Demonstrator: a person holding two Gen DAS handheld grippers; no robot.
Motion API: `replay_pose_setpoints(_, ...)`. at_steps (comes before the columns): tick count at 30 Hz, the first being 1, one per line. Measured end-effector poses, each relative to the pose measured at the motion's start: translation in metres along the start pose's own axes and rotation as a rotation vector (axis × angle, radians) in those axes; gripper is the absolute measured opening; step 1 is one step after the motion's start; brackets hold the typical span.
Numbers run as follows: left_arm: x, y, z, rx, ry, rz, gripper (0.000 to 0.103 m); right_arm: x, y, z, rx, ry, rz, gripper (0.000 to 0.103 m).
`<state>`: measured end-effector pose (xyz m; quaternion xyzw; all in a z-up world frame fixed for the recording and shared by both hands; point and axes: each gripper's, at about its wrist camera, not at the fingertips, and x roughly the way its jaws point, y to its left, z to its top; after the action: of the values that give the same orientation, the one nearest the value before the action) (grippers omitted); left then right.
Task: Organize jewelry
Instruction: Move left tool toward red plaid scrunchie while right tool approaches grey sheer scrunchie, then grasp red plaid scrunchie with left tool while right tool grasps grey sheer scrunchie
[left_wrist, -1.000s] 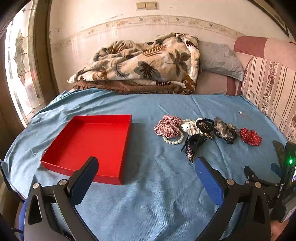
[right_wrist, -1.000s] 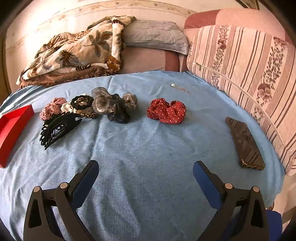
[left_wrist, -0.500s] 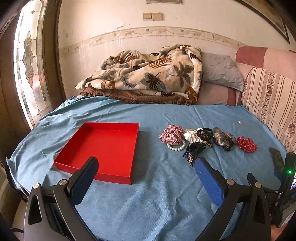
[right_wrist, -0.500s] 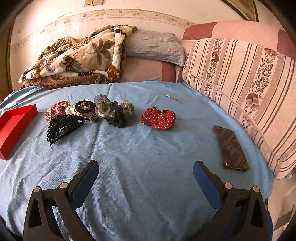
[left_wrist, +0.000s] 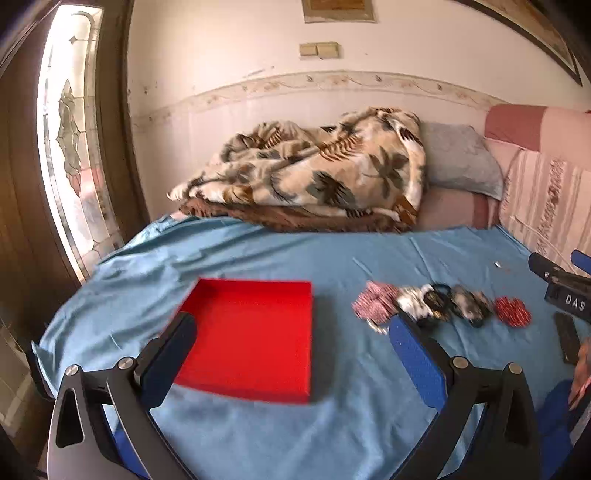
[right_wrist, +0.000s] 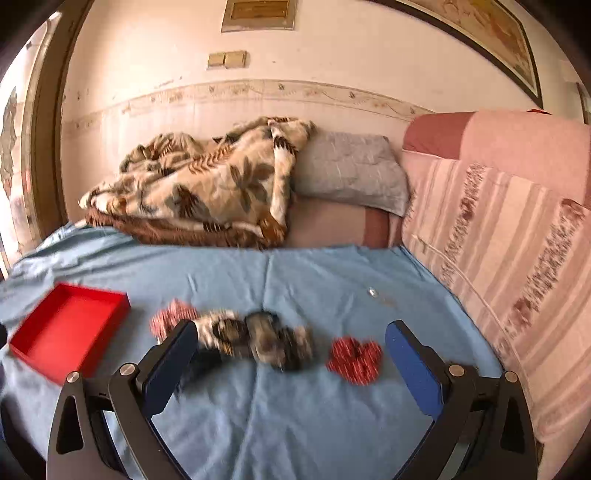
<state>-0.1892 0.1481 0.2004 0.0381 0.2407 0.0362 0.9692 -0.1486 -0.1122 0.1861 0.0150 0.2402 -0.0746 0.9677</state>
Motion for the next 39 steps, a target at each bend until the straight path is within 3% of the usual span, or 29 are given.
replay_pose_setpoints(5, 0.035, 0.005, 0.019, -0.005, 0.020, 0.012, 0.103, 0.050, -0.013, 0.007, 0.048, 0.035, 0.017, 0.103)
replay_pose_setpoints(11, 0.101, -0.028, 0.029, 0.027, 0.125, -0.097, 0.103, 0.106, -0.031, -0.025, 0.034, 0.127, 0.026, 0.102)
replay_pose_setpoints(14, 0.141, -0.054, 0.029, 0.060, 0.189, -0.136, 0.103, 0.123, -0.041, -0.035, 0.086, 0.202, 0.091, 0.092)
replay_pose_setpoints(17, 0.175, -0.072, 0.025, 0.065, 0.239, -0.173, 0.103, 0.126, -0.039, -0.036, 0.068, 0.197, 0.108, 0.091)
replay_pose_setpoints(21, 0.221, -0.096, 0.020, 0.068, 0.332, -0.210, 0.090, 0.147, -0.037, -0.046, 0.077, 0.280, 0.145, 0.084)
replay_pose_setpoints(25, 0.259, -0.113, 0.012, 0.070, 0.388, -0.231, 0.088, 0.170, -0.036, -0.054, 0.105, 0.353, 0.174, 0.078)
replay_pose_setpoints(31, 0.297, -0.125, 0.001, 0.095, 0.438, -0.211, 0.088, 0.197, -0.035, -0.063, 0.145, 0.422, 0.194, 0.078)
replay_pose_setpoints(37, 0.305, -0.127, -0.005, 0.107, 0.442, -0.228, 0.088, 0.212, -0.029, -0.065, 0.169, 0.445, 0.215, 0.075)
replay_pose_setpoints(39, 0.305, -0.130, -0.007, 0.117, 0.448, -0.239, 0.079, 0.213, -0.026, -0.066, 0.164, 0.447, 0.220, 0.069)
